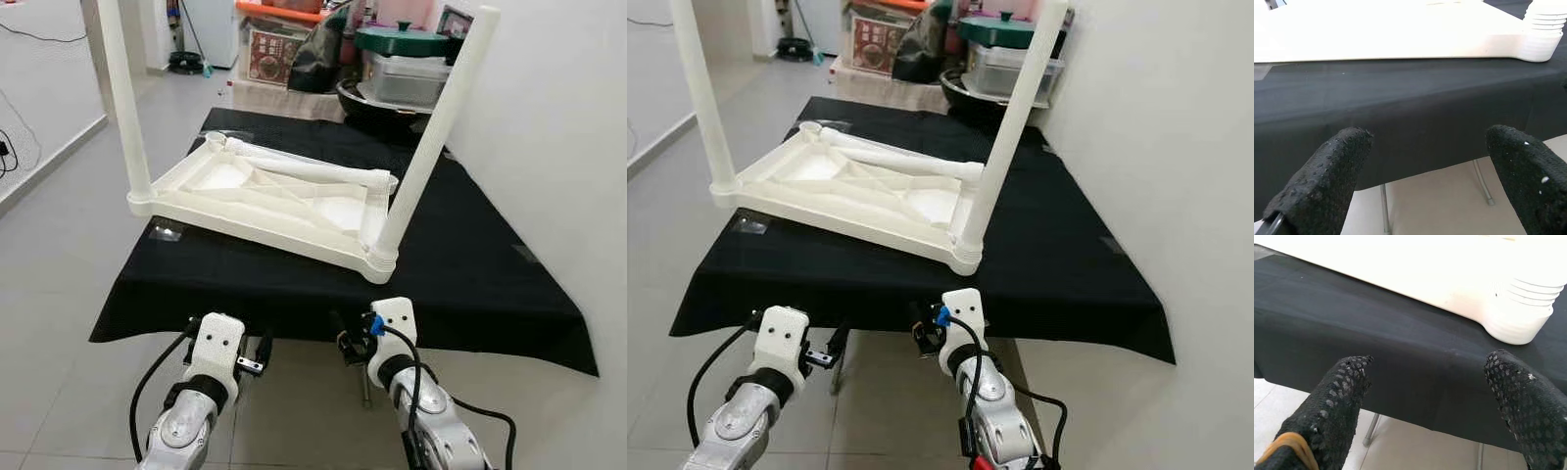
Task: Building children table
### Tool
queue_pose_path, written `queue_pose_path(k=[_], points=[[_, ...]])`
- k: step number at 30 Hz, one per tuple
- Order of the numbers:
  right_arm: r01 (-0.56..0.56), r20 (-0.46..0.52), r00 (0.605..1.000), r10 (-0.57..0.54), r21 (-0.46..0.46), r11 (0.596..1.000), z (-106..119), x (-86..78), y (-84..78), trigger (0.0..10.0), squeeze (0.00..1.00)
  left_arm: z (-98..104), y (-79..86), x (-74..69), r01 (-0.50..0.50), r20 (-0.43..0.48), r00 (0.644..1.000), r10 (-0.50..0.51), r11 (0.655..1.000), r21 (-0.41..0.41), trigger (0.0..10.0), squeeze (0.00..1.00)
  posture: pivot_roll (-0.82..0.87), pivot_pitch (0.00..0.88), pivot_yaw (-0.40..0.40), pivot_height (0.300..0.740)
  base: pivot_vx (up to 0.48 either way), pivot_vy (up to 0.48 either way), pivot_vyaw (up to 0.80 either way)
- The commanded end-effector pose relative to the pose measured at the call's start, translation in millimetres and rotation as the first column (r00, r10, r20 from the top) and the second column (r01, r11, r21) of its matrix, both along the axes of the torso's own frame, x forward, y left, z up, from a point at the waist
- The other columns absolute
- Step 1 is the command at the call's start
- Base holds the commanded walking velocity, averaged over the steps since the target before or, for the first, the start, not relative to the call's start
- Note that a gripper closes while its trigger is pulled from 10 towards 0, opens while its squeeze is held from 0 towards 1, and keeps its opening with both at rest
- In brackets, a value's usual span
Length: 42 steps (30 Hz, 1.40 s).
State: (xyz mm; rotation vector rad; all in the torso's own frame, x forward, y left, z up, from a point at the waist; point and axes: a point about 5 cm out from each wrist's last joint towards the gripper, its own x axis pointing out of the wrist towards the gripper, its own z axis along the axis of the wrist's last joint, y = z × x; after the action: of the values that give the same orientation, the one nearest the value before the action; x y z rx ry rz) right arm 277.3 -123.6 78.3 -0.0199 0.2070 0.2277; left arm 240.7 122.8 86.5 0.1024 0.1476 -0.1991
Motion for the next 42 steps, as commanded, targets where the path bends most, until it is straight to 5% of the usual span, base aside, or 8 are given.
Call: queue_pose_path(k=[1,16,23,25,29,42], points=[[0.014,-0.007,1.000,-0.014,-0.006,1.000,-2,0.6,-4.6,10.0,0.00,-2,-3.7,-0.4,0.020,-0.001,1.000,-0.020,1.000,0.005,10.0,0.00,0.08,0.000,-0.112,0.740,0.262,-0.398,0.00],[0.038,-0.005,0.999,-0.038,-0.001,0.999,-1,1.8,-6.7,10.0,0.00,-1,-0.2,0.3,0.000,-0.007,1.000,0.000,1.000,-0.006,10.0,0.00,0.09,0.000,-0.115,0.740,0.170,-0.213,0.00],[0.233,0.044,0.971,-0.233,0.005,0.972,9,10.3,-32.4,10.0,0.00,8,5.7,1.7,-0.029,0.038,0.999,0.029,1.000,0.002,10.0,0.00,0.09,0.000,-0.114,0.740,0.000,0.000,0.00],[0.286,0.064,0.956,-0.286,-0.004,0.958,13,13.3,-41.4,10.0,0.00,13,9.2,3.2,-0.047,0.062,0.997,0.047,0.999,0.004,10.0,0.00,0.09,0.000,-0.111,0.740,0.000,0.000,0.00],[0.534,0.138,0.841,-0.524,-0.053,0.844,28,22.3,-83.1,10.0,0.00,45,33.0,17.8,-0.146,0.188,0.972,0.140,0.989,0.017,10.0,0.00,0.10,0.000,-0.117,0.740,0.000,0.000,0.00],[0.596,0.176,0.787,-0.591,0.029,0.802,45,34.7,-90.2,10.0,0.00,73,73.4,27.8,-0.315,0.314,0.908,0.278,0.947,0.071,10.0,0.00,0.10,0.000,-0.117,0.740,0.000,0.000,-0.24]])
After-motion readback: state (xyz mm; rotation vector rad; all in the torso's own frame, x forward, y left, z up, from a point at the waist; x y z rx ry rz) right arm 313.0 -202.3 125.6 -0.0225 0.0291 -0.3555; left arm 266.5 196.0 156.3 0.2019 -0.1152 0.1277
